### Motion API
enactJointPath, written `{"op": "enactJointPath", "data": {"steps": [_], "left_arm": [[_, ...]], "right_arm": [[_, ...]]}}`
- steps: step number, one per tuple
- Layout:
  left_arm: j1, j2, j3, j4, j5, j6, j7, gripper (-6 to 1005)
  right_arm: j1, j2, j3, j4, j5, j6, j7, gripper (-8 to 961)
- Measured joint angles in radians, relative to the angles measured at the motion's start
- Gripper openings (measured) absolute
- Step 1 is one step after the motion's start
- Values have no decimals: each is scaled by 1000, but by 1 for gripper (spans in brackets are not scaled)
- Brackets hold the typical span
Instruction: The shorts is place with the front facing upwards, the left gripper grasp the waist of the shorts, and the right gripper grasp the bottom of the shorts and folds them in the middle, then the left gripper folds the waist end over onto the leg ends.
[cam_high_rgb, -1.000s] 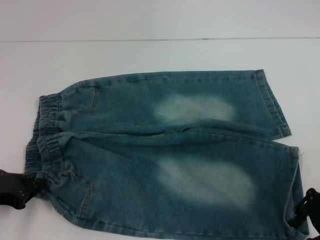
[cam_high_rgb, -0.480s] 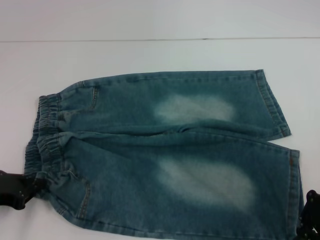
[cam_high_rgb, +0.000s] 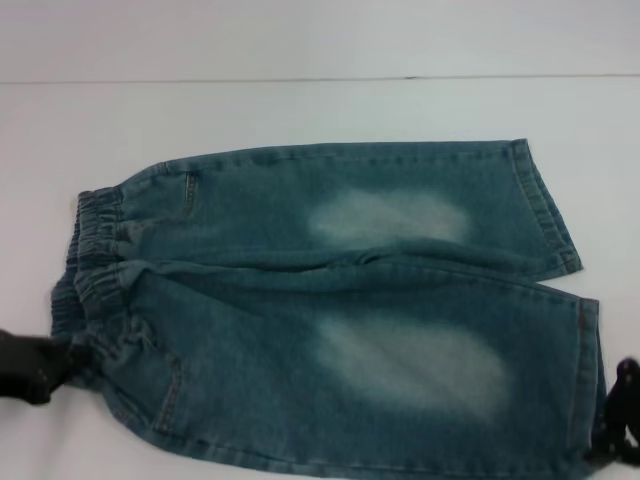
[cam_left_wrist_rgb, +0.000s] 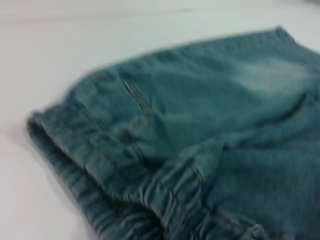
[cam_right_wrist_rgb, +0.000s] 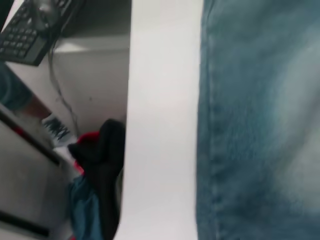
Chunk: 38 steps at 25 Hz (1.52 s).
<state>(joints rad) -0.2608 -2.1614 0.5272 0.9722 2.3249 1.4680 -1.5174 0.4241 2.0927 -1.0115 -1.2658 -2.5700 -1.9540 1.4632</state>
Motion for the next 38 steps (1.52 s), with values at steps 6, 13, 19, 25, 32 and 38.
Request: {"op": "enactJointPath", "data": {"steps": [6,13,19,25,32,38], "left_arm": [[-1,-2,-28,72,-122,64,-27,72],[-25,-4,-28,100,-222,47,-47,75],[-80,-9,-13,88,-246,-69,-85,79],[-138,-6,-4,38,-256,-237,-116,82],[-175,-2,33,-32,-251,-430,-121,86],[-186,-1,104,-96,-250,-579,-121,89]], "right_arm": [[15,-4,153,-92,79,-4,-57,54],[50,-2,253,-104,188,169,-106,69],[30,4,167,-56,310,452,-109,82],[43,4,103,63,341,742,-102,94],[93,2,63,226,360,1027,-109,109],[144,2,-27,362,361,1230,-113,122]]}}
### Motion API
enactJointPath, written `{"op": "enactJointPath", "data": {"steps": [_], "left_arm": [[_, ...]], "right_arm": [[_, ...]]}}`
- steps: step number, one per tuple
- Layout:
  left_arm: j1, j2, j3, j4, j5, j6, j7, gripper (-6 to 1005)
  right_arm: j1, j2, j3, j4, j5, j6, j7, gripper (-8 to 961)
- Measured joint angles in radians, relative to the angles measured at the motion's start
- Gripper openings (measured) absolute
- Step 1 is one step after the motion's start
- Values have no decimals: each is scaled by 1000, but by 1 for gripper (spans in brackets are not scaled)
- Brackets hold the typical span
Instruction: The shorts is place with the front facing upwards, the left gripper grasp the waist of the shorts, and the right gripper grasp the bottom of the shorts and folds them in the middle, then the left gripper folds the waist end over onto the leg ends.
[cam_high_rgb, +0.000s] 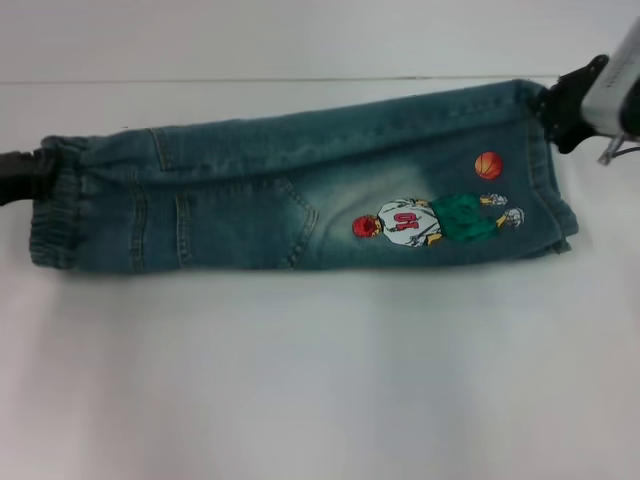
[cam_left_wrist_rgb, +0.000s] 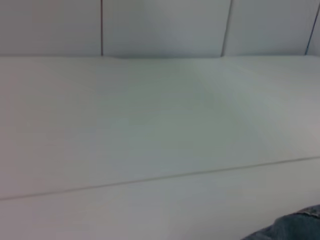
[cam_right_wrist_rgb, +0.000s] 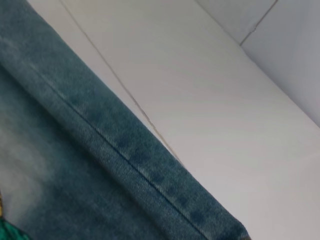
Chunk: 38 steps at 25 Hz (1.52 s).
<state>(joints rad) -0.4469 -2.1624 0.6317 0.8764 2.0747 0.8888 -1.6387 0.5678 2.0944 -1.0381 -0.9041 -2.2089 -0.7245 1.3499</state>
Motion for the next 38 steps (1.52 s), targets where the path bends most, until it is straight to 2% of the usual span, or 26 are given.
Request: {"op": "enactJointPath", "data": {"steps": [8,15,17,27,30,32,34,38], "left_arm": [[11,1,84,-6,9,0,14,93],[14,-1,88,0,31,11,16,97],[14,0,89,2,43,10,12,275],[45,-2,80,48,51,17,8,467],[72,-5,75,80,38,51,9,551],[89,-6,62,96,13,105,22,644],[112,-6,25,101,-50,212,76,737],[156,-7,-67,78,-156,415,195,807]], "right_arm": [[10,1,-34,30,22,22,2,139],[-4,0,-35,26,26,29,0,154],[-5,1,-34,27,26,38,0,158],[-34,2,-34,6,29,48,8,389],[-58,-1,-32,-25,69,-13,1,627],[-80,-4,-23,-50,118,-82,-22,672],[-109,-5,-2,-76,176,-168,-65,717],[-164,-7,60,-108,299,-356,-139,740]]}}
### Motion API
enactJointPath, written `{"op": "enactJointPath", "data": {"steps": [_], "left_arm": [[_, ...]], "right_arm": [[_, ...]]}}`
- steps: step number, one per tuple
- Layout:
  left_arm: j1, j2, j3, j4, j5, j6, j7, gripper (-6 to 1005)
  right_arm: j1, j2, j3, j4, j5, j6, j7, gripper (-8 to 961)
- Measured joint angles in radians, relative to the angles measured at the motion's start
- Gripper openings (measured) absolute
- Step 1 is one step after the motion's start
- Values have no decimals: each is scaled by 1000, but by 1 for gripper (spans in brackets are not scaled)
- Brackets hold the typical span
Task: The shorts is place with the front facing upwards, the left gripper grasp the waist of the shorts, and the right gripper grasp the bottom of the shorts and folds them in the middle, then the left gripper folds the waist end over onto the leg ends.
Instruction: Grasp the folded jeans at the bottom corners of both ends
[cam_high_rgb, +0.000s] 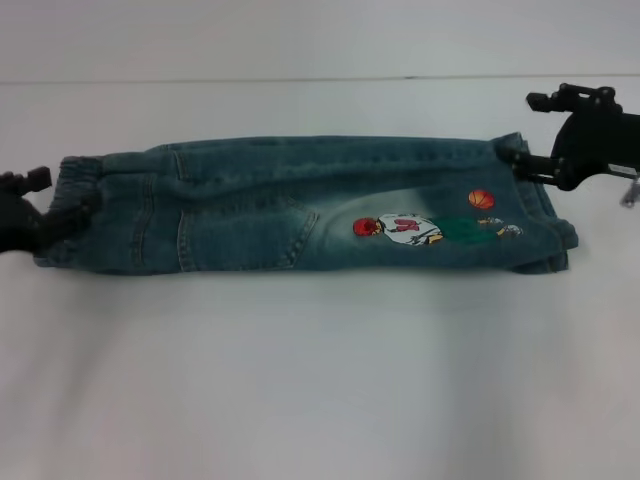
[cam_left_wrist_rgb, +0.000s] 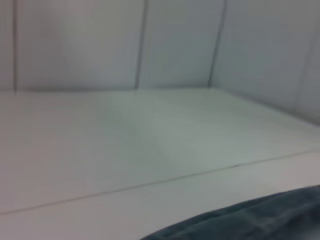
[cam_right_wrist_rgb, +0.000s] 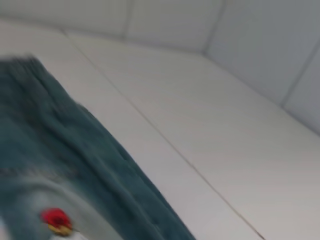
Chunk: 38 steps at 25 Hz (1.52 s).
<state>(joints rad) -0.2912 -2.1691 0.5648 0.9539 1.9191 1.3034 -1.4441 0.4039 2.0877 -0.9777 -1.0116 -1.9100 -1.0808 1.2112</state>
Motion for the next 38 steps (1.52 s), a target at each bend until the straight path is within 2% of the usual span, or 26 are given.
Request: {"op": "enactJointPath", "data": {"steps": [4,10,16,22,38], "left_arm": [[35,-1,-56,-52,-23,63,85,821],[46,3,-103,-127,8,2,169,813],[19,5,-93,-178,70,-146,204,813],[7,6,-92,-194,121,-208,222,814],[-23,4,-94,-220,104,-191,302,809]], "right_arm": [[-35,-1,111,32,76,-236,-115,739],[-54,-3,233,132,74,-461,-230,735],[-61,-2,227,209,29,-511,-268,734],[-51,-2,223,237,-43,-604,-296,734],[-42,-1,224,239,-54,-579,-274,734]]}}
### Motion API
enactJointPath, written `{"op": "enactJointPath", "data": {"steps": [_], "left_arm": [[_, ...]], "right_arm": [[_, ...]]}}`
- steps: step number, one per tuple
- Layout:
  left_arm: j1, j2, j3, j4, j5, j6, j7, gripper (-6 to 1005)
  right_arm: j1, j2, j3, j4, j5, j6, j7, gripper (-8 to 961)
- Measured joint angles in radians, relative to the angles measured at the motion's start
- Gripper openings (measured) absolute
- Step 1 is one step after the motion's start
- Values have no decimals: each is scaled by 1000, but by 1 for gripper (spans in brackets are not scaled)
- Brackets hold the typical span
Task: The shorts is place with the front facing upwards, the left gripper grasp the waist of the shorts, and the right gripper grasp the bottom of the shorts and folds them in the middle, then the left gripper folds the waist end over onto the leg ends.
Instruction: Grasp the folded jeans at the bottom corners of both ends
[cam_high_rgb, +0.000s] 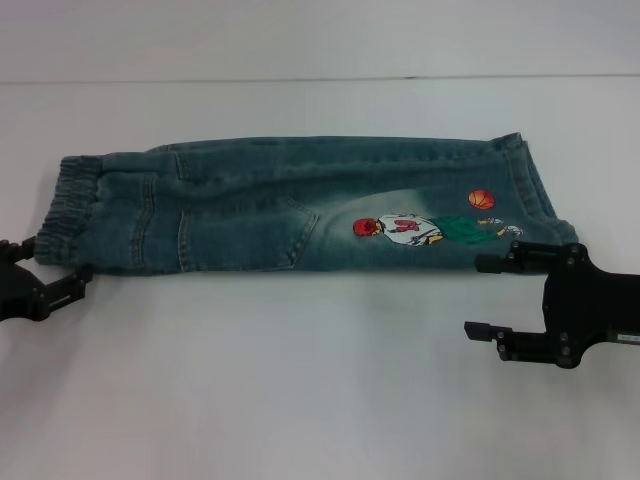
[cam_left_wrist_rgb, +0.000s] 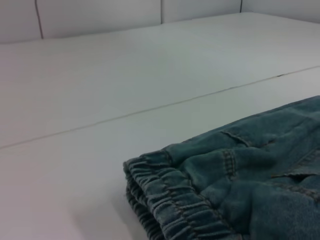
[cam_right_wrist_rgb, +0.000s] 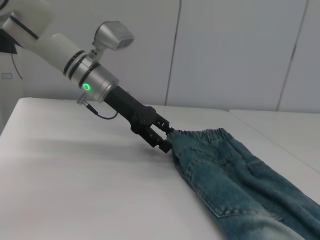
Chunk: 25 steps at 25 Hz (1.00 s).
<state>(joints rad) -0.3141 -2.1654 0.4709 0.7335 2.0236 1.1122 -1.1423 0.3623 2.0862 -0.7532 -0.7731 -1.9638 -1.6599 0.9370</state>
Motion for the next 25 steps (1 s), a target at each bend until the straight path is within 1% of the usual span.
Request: {"op": "enactJointPath", "data": {"steps": [7,11,18,23,25], "left_arm": [[2,-3,-6,-26,-60,-2,74,797],[-3,0,-2,-37,-64,0,79,594],[-9,0,14,-39,-60,-10,72,471],[-14,0,39,-39,-55,-22,40,423],[-16,1,49,-37,-43,-32,24,386]], "right_arm": [[-1,0,0,-4,0,-3,12,734],[1,2,0,-4,0,0,16,735],[2,4,-1,-3,4,1,17,734],[-1,5,1,-2,11,1,14,734],[-1,5,2,0,11,2,11,734]]}}
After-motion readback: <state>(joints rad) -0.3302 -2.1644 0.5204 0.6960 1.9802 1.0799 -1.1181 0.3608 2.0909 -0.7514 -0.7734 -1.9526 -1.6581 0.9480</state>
